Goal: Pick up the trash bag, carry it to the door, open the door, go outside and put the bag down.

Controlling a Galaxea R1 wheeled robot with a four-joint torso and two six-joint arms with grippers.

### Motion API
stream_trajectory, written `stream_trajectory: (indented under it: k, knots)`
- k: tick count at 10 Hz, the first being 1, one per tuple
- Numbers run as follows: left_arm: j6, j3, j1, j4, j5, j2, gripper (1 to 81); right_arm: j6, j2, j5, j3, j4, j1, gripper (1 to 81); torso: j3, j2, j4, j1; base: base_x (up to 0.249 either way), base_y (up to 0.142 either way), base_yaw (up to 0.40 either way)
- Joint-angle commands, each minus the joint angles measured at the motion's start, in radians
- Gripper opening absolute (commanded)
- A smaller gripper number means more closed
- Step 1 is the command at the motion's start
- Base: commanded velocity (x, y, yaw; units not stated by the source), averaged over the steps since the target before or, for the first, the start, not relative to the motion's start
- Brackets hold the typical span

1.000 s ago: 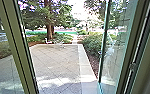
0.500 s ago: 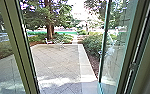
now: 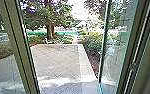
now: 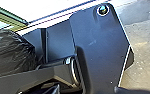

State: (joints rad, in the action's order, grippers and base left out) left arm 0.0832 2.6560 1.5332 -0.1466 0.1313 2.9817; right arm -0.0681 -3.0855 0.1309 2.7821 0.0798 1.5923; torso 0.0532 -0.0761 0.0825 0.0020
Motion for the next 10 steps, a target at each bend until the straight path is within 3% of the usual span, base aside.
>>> stream_trajectory:
  k: [1,10]
  knots:
    - [0.0,-0.002,-0.054,-0.011,-0.039,-0.006,1.0,-0.001,-0.006,-0.046,-0.003,-0.006,-0.05,81.1,0.0,0.0,0.0,0.0,0.066,0.0,0.0]
    - [-0.002,-0.002,-0.054,-0.022,-0.039,0.002,1.0,0.001,-0.008,-0.048,-0.007,-0.008,-0.054,81.1,-0.001,-0.001,0.0,-0.001,0.085,0.0,0.0]
